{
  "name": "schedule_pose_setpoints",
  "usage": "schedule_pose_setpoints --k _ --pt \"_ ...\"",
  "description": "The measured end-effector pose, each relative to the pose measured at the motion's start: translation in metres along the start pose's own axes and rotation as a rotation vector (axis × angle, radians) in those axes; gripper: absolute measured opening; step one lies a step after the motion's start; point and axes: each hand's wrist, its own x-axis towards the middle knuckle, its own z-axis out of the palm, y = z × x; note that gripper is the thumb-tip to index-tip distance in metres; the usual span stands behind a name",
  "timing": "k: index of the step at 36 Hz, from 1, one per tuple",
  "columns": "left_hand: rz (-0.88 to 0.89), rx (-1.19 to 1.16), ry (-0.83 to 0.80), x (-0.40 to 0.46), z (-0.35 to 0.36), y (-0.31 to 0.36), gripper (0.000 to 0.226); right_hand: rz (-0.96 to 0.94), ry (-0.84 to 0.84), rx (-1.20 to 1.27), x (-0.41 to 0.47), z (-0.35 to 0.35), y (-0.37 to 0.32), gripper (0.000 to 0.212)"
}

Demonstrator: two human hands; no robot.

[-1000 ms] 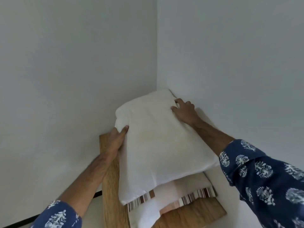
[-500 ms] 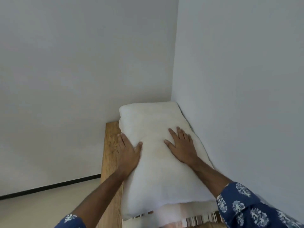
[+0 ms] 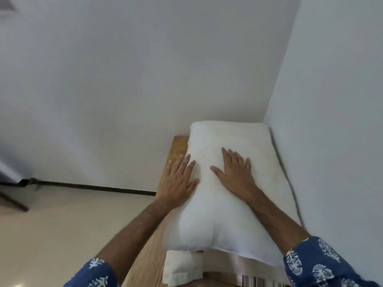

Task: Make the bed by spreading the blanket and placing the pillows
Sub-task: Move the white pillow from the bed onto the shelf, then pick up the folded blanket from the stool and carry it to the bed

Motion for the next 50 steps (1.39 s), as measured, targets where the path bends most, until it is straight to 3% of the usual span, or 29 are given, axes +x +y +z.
schedule_pose_setpoints --k 8,17,23,29,31,35,41,50 --pt "-0.314 0.132 0.027 -0.150 -0.026 -0.082 0.066 -0.568 -0.179 -0.072 -0.033 0.038 -0.163 0.084" --pt "-0.867 0.224 0.013 -0.448 -0.048 -0.136 0.063 -1.107 -0.289 -0.208 -0.188 0.110 -0.367 0.082" --pt "-1.214 0.266 -0.003 -0.657 -0.065 -0.108 0.067 -1.477 -0.355 -0.270 -0.333 0.159 -0.482 0.105" --pt "-1.506 0.287 0.025 -0.820 -0.080 -0.062 0.063 -1.774 -0.377 -0.241 -0.476 0.183 -0.570 0.083" --pt "-1.601 0.311 0.032 -0.864 -0.081 -0.045 0.063 -1.875 -0.390 -0.252 -0.522 0.193 -0.595 0.089" --pt "-1.779 0.282 0.069 -0.945 -0.078 -0.011 0.061 -2.066 -0.411 -0.242 -0.613 0.212 -0.637 0.077" --pt "-2.018 0.239 0.097 -1.049 -0.076 0.031 0.063 -2.320 -0.451 -0.235 -0.743 0.244 -0.697 0.079" --pt "-2.326 0.290 0.029 -1.180 -0.089 0.080 0.064 -2.617 -0.574 -0.215 -0.930 0.280 -0.779 0.079"
